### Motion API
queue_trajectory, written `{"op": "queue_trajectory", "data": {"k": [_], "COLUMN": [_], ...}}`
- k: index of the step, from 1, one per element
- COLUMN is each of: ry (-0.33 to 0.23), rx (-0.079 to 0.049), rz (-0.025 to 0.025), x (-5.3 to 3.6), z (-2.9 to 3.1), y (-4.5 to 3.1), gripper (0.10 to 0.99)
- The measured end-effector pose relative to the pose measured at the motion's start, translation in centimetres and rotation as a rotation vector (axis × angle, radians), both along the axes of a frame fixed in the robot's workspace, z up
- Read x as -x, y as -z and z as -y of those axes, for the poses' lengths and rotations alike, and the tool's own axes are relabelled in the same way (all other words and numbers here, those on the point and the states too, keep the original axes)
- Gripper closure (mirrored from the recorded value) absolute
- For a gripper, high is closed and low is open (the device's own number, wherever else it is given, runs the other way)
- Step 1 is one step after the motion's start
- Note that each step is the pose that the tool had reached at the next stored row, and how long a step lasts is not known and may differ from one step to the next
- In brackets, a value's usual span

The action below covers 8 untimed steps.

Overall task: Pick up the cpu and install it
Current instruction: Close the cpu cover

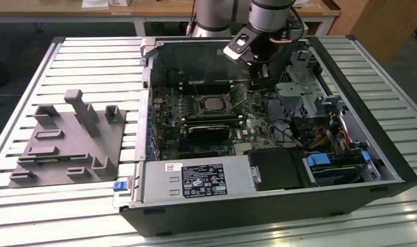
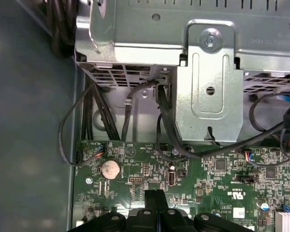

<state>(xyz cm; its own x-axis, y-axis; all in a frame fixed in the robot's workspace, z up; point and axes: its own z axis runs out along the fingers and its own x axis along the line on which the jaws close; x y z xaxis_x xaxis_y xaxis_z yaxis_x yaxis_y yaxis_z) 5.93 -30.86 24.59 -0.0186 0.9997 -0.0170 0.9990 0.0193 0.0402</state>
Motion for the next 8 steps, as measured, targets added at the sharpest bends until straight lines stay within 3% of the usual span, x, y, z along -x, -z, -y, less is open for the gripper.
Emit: {"op": "queue_trajectory", "data": {"k": [8], "ry": [0.000], "rx": [0.000], "rz": [-0.0019], "x": [0.25], "z": [0.01], "y": [0.25], "gripper": [0.980]}}
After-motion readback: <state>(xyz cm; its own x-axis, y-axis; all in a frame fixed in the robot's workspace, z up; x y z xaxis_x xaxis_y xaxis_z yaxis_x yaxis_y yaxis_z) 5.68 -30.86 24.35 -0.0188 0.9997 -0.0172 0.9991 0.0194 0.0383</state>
